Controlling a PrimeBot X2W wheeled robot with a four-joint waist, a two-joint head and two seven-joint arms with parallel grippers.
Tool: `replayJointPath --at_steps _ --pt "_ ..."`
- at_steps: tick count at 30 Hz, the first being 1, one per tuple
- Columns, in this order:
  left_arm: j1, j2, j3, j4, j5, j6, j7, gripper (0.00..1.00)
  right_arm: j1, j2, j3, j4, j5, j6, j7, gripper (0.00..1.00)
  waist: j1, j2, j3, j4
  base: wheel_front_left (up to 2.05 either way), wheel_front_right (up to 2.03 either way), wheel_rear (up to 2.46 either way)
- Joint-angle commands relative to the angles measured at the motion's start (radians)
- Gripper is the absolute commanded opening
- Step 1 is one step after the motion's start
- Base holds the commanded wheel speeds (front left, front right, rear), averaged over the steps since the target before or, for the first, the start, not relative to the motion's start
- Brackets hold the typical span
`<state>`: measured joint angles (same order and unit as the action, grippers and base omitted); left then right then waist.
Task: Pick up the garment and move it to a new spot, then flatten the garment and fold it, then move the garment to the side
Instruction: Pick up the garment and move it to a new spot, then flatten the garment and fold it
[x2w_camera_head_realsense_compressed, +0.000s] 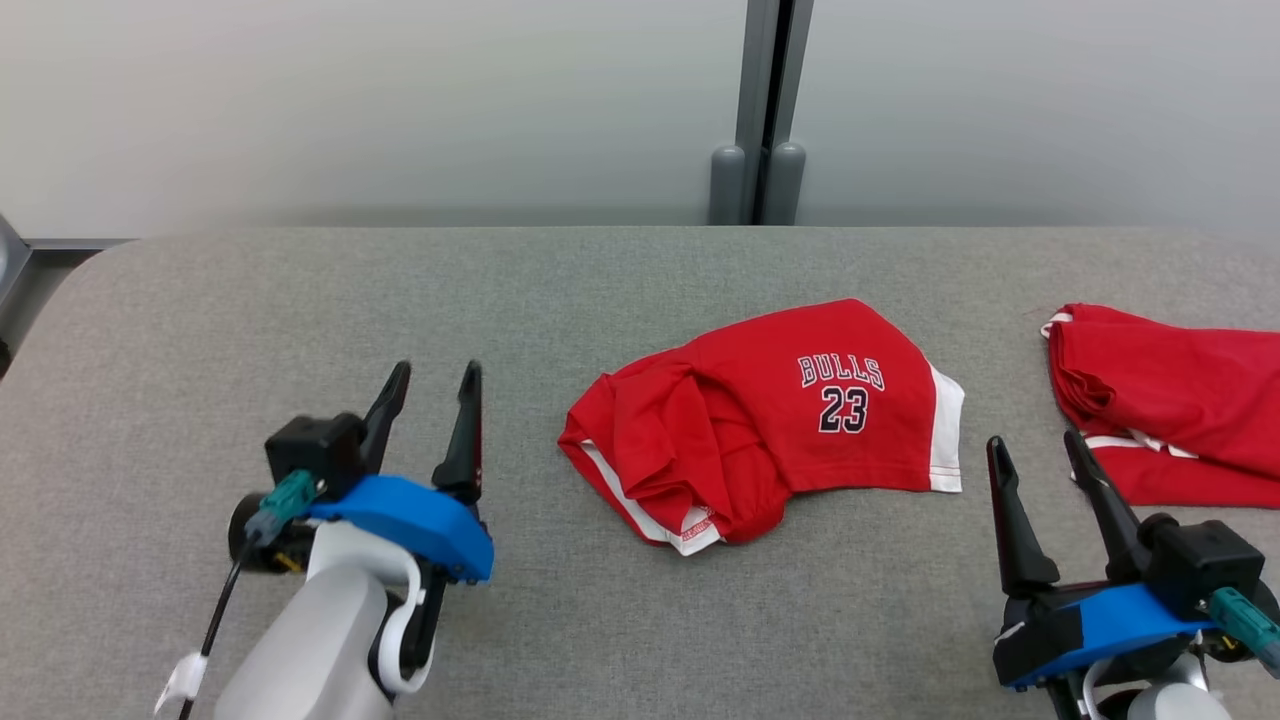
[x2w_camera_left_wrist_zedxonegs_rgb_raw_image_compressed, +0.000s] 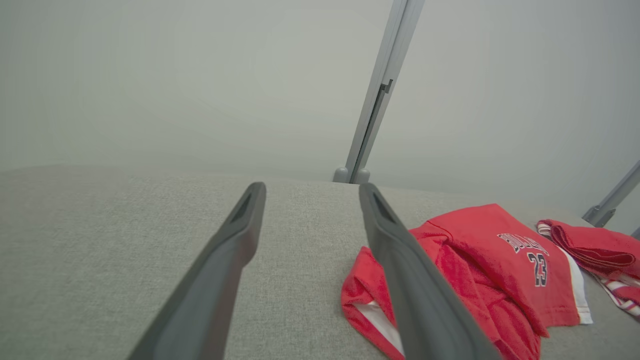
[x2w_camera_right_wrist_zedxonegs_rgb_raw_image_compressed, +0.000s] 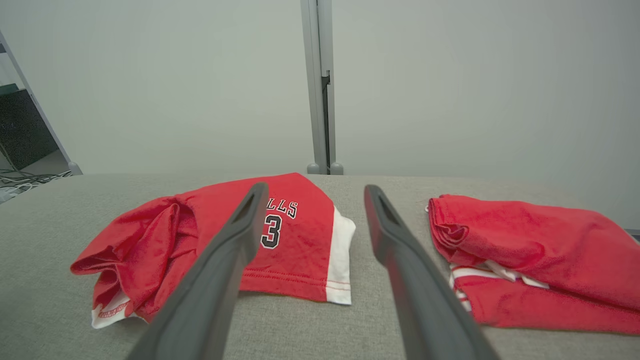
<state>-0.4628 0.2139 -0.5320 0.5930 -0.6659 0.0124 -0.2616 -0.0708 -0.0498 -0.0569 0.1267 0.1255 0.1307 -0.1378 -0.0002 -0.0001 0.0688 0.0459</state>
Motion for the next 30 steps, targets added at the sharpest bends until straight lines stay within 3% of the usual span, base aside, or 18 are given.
replayJointPath --at_steps 1,8,14,30 --pt "0.025 0.002 0.015 -0.017 0.009 0.012 -0.004 1.0 0.02 -0.001 0.002 0.004 0.007 0.0 -0.005 1.0 0.0002 0.0001 -0.002 0.002 0.0 0.0 0.0" --pt "0.196 -0.014 0.115 -0.151 0.085 0.07 -0.004 1.0 0.045 -0.001 0.019 0.027 0.027 0.0 -0.017 1.0 0.0002 0.0001 -0.023 0.013 0.0 0.0 0.0" --pt "0.31 -0.023 0.166 -0.225 0.128 0.092 -0.004 1.0 0.058 -0.002 0.034 0.054 0.035 0.0 -0.038 1.0 0.0002 0.0001 -0.039 0.013 0.0 0.0 0.0" --pt "0.354 -0.038 0.178 -0.255 0.166 0.093 -0.004 1.0 0.032 -0.002 0.052 0.123 0.044 0.0 -0.071 1.0 0.0002 0.0001 -0.053 0.005 0.0 0.0 0.0"
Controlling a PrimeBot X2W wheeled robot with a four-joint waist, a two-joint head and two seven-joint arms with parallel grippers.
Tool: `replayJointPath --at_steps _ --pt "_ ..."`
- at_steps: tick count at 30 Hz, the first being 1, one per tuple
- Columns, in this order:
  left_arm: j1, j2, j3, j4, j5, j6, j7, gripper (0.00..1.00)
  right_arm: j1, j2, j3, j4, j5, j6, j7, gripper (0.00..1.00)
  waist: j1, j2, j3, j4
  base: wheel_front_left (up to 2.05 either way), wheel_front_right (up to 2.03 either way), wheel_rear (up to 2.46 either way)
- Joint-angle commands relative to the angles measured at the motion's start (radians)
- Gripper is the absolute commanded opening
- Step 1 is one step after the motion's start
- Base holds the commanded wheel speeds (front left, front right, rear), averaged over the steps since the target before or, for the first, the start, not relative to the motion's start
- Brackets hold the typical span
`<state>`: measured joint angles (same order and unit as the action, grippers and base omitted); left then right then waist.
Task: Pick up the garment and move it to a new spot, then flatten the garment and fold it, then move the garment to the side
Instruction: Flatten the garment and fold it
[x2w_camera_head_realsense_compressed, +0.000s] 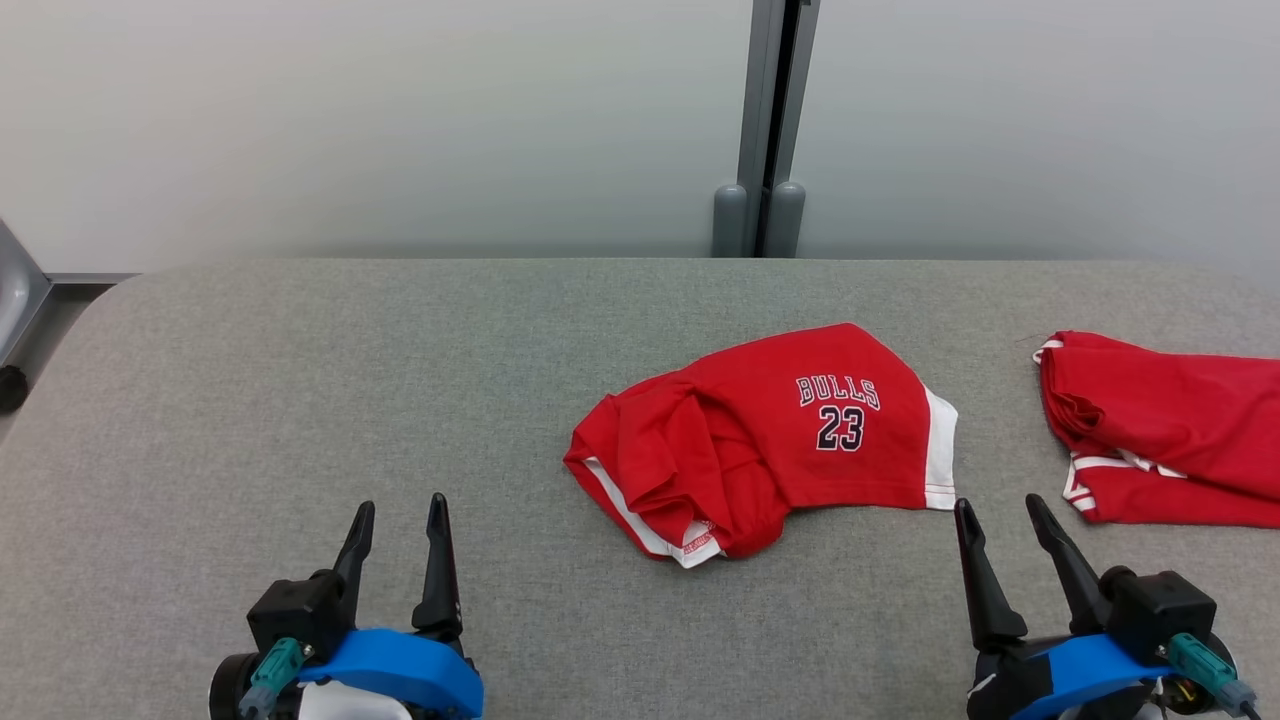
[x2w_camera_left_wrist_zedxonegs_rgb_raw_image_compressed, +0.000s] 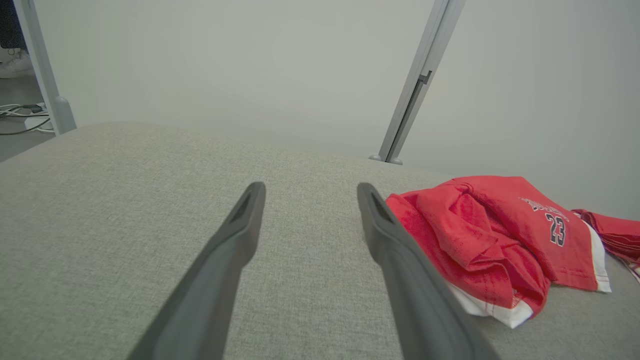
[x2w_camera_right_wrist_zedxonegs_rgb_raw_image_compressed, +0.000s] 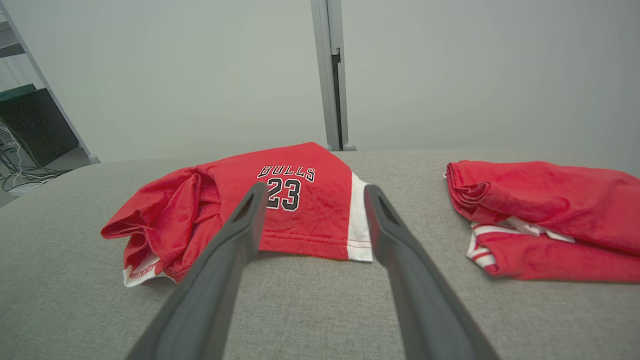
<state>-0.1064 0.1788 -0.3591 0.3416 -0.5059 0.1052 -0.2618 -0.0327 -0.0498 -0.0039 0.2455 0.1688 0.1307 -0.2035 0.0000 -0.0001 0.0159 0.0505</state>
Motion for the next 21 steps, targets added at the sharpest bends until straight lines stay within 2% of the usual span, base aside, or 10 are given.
replayJointPath --at_steps 1,12,21 --pt "-0.002 -0.003 0.004 -0.002 0.006 -0.001 -0.004 1.0 -0.009 -0.002 -0.002 0.006 0.001 0.0 -0.006 1.0 0.0 0.0001 0.0 0.0 0.0 0.0 0.0" --pt "-0.012 -0.002 -0.002 0.007 0.002 -0.003 -0.004 1.0 -0.03 -0.002 -0.019 0.019 -0.011 0.0 0.002 1.0 0.0 0.0001 0.008 0.009 0.0 0.0 0.0" --pt "-0.042 0.0 -0.015 -0.01 0.015 -0.001 -0.004 1.0 -0.144 -0.002 -0.123 0.044 -0.141 0.0 0.064 1.0 0.0 0.0001 0.065 0.051 0.0 0.0 0.0"
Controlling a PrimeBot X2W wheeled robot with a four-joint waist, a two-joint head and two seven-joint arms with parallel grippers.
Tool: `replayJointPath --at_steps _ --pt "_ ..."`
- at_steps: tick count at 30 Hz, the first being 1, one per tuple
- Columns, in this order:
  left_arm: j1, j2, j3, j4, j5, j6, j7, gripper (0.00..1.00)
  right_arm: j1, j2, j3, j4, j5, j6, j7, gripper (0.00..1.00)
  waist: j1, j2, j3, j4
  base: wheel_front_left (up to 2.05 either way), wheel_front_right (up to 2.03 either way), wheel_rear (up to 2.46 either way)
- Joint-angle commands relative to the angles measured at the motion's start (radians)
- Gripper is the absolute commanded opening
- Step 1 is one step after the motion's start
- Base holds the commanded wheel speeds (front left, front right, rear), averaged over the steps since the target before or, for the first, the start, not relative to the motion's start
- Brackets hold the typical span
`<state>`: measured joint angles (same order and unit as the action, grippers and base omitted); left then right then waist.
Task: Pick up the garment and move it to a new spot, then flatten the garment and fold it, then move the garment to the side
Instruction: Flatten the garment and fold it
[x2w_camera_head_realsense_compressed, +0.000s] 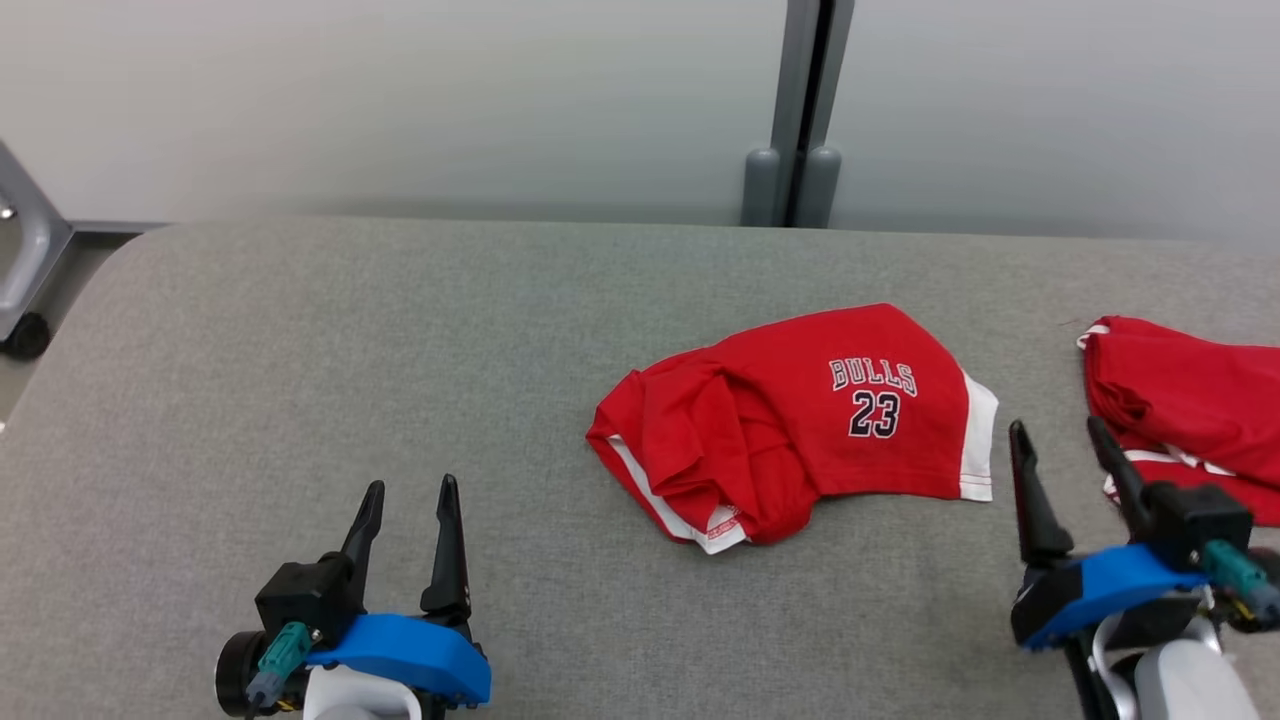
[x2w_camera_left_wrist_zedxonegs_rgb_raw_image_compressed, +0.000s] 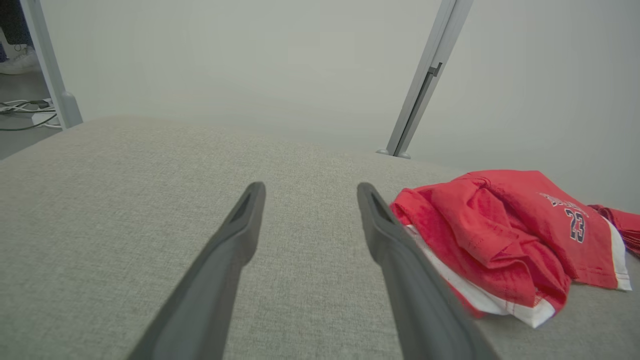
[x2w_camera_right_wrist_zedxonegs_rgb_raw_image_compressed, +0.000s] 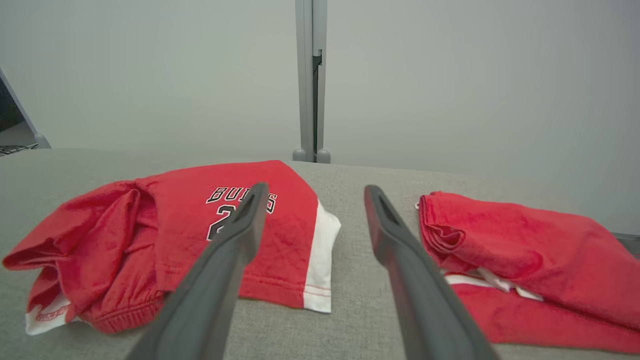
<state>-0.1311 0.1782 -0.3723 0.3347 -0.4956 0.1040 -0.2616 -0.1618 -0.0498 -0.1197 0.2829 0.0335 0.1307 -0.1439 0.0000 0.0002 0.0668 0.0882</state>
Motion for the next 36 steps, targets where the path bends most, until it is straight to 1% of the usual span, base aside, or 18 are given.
replayJointPath --at_steps 1,8,9,15,22,23,25,28,30,32,36 --pt "-0.021 0.001 -0.002 -0.004 0.005 0.001 -0.004 1.0 -0.031 -0.001 -0.02 0.014 -0.02 0.0 0.016 1.0 0.0 -0.0002 0.022 0.019 0.0 0.0 0.0" --pt "-0.042 -0.009 -0.007 -0.007 0.012 -0.003 -0.004 1.0 -0.112 -0.01 -0.115 0.135 -0.094 0.0 0.085 1.0 0.0 -0.0002 0.084 0.076 0.0 0.0 0.0" --pt "-0.042 -0.009 -0.007 -0.007 0.012 -0.003 -0.004 1.0 -0.112 -0.01 -0.115 0.135 -0.094 0.0 0.085 1.0 0.0 -0.0002 0.084 0.076 0.0 0.0 0.0" --pt "-0.046 -0.016 0.001 -0.002 0.02 -0.003 -0.004 1.0 -0.147 -0.019 -0.169 0.277 -0.11 0.0 0.097 1.0 0.0 -0.0002 0.115 0.119 0.0 0.0 0.0" --pt "-0.037 -0.026 0.012 0.009 0.03 -0.011 -0.004 1.0 -0.179 -0.017 -0.177 0.409 -0.11 0.0 0.073 1.0 0.0 -0.0002 0.114 0.133 0.0 0.0 0.0" --pt "-0.035 -0.027 0.013 0.012 0.031 -0.013 -0.004 1.0 -0.183 -0.019 -0.175 0.428 -0.11 0.0 0.067 0.8 0.0 -0.0002 0.11 0.132 0.0 0.0 0.0" --pt "-0.032 -0.029 0.013 0.016 0.032 -0.016 -0.004 1.0 -0.192 -0.02 -0.166 0.467 -0.101 0.0 0.058 0.48 0.0 -0.0002 0.103 0.129 0.0 0.0 0.0" --pt "-0.029 -0.027 0.011 0.023 0.038 -0.023 -0.004 1.0 -0.212 -0.025 -0.148 0.516 -0.088 0.0 0.038 0.29 0.0 -0.0002 0.092 0.122 0.0 0.0 0.0" --pt "-0.028 -0.025 0.01 0.027 0.04 -0.023 -0.004 1.0 -0.232 -0.033 -0.14 0.541 -0.081 0.0 0.015 0.11 0.0 -0.0002 0.086 0.116 0.0 0.0 0.0" --pt "-0.027 -0.024 0.007 0.031 0.04 -0.025 -0.004 1.0 -0.251 -0.037 -0.135 0.564 -0.081 0.0 -0.009 0.0 0.0 -0.0002 0.081 0.111 0.0 0.0 0.0" --pt "-0.023 -0.023 -0.001 0.036 0.043 -0.025 -0.004 1.0 -0.282 -0.034 -0.112 0.58 -0.08 0.0 -0.061 0.0 0.0 -0.0002 0.069 0.105 0.0 0.0 0.0"
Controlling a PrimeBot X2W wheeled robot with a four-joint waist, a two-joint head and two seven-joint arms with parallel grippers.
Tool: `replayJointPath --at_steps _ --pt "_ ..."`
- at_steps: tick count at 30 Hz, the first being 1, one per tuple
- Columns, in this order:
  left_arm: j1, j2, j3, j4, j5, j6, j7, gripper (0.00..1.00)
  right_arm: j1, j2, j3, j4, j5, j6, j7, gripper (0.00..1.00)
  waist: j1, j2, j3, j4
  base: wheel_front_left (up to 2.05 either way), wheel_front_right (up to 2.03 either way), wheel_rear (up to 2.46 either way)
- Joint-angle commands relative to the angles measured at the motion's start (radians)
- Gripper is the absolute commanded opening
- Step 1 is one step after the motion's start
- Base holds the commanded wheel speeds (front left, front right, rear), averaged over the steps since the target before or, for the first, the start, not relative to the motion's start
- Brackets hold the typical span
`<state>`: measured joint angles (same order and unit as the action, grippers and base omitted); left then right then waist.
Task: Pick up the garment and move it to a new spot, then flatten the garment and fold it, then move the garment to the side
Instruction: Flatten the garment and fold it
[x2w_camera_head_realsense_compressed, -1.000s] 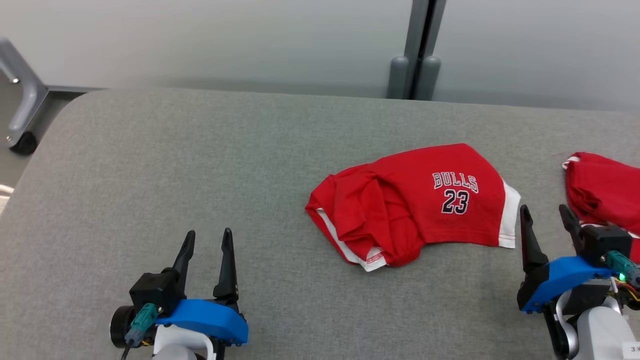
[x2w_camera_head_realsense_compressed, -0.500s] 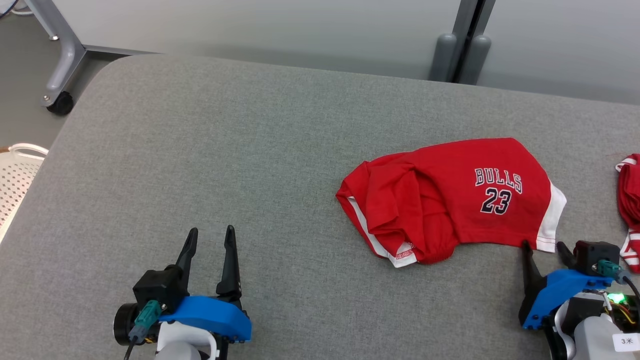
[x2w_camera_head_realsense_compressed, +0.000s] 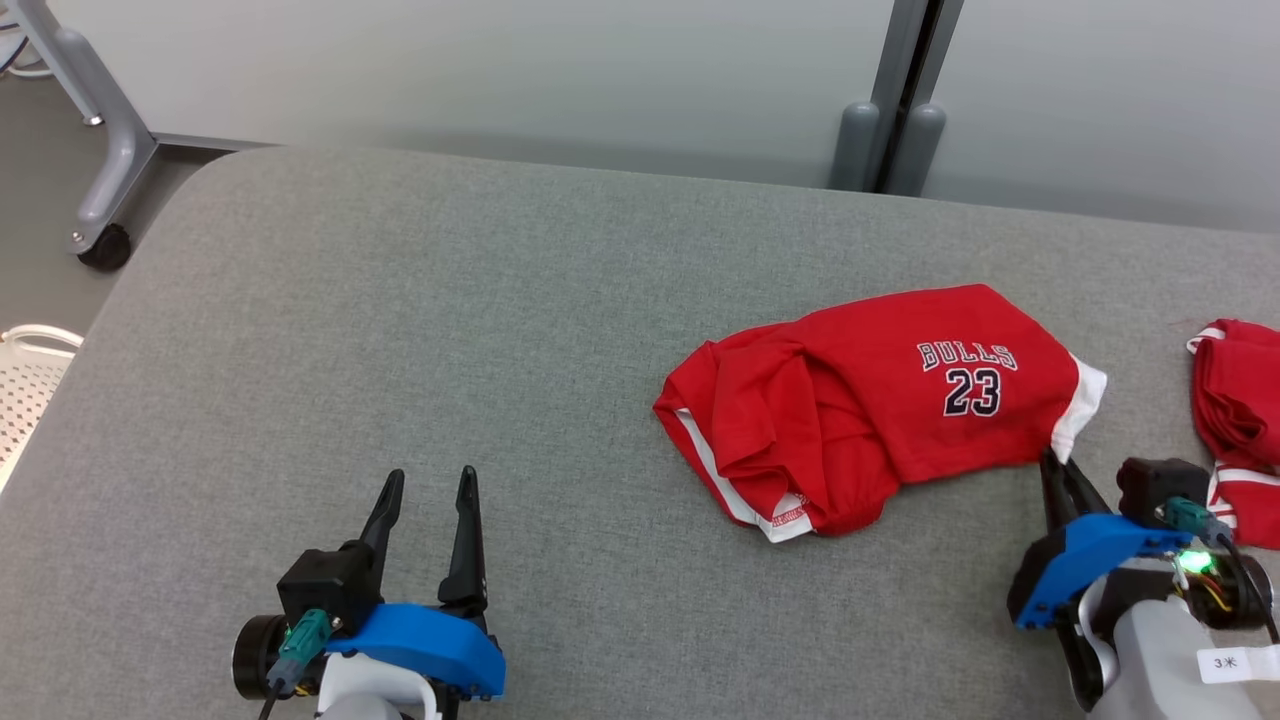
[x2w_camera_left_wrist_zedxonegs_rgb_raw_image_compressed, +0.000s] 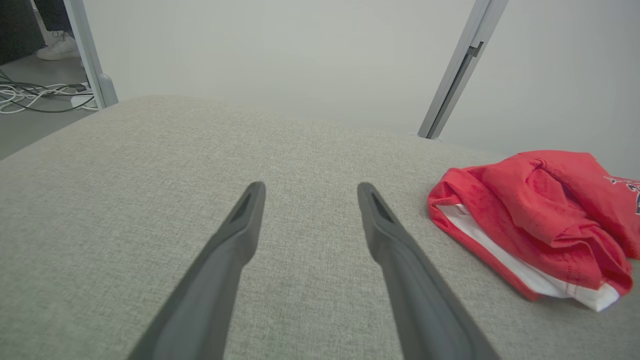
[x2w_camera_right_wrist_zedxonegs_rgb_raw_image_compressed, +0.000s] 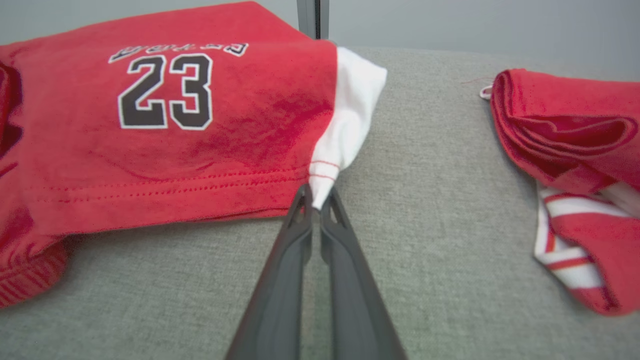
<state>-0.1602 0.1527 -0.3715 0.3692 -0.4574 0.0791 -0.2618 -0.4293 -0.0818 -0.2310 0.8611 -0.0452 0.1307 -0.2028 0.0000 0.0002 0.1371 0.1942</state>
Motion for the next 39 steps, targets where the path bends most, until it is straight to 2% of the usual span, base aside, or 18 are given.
replayJointPath --at_steps 1,5,12,20,26,34,36,37,38,39 --pt "0.007 0.003 -0.003 0.002 0.004 -0.001 -0.004 1.0 -0.022 0.0 0.009 -0.003 0.003 0.0 -0.012 0.0 0.0 -0.0002 -0.004 -0.002 0.0 0.0 0.0" --pt "0.008 0.005 -0.007 0.006 0.0 0.0 -0.003 1.0 -0.037 0.01 0.07 -0.065 0.006 0.0 -0.045 0.0 0.0 -0.0002 -0.025 -0.004 0.0 0.0 0.0" --pt "0.018 0.01 -0.002 -0.002 -0.005 0.011 -0.004 1.0 -0.054 0.025 0.281 -0.248 0.079 0.0 -0.058 0.0 0.0 -0.0002 -0.063 0.007 0.0 0.0 0.0" --pt "0.022 0.008 0.021 -0.029 -0.013 0.023 -0.004 1.0 -0.109 0.03 0.577 -0.406 0.199 0.0 0.03 0.0 0.0 -0.0002 -0.062 0.05 0.0 0.0 0.0" --pt "0.007 -0.002 0.047 -0.056 -0.004 0.023 -0.004 1.0 -0.137 0.029 0.776 -0.371 0.294 0.0 0.077 0.0 0.0 -0.0002 -0.027 0.097 0.0 0.0 0.0" --pt "0.002 -0.016 0.08 -0.071 0.013 0.015 -0.004 1.0 -0.141 0.03 0.93 -0.205 0.352 0.0 0.074 0.0 0.0 -0.0002 0.009 0.123 0.0 0.0 0.0" --pt "0.003 -0.019 0.089 -0.072 0.02 0.013 -0.004 1.0 -0.151 0.03 0.966 -0.176 0.362 0.0 0.066 0.33 0.0 -0.0002 0.014 0.12 0.0 0.0 0.0" --pt "0.003 -0.02 0.09 -0.072 0.022 0.011 -0.004 1.0 -0.153 0.03 0.985 -0.168 0.369 0.0 0.066 0.56 0.0 -0.0002 0.016 0.118 0.0 0.0 0.0" --pt "0.0 -0.022 0.09 -0.07 0.024 0.01 -0.004 1.0 -0.154 0.03 1.001 -0.163 0.377 0.0 0.058 1.0 0.0 -0.0002 0.017 0.114 0.0 0.0 0.0" --pt "-0.002 -0.024 0.09 -0.068 0.029 0.008 -0.004 1.0 -0.156 0.03 1.016 -0.159 0.386 0.0 0.052 1.0 0.0 -0.0002 0.017 0.111 0.0 0.0 0.0"
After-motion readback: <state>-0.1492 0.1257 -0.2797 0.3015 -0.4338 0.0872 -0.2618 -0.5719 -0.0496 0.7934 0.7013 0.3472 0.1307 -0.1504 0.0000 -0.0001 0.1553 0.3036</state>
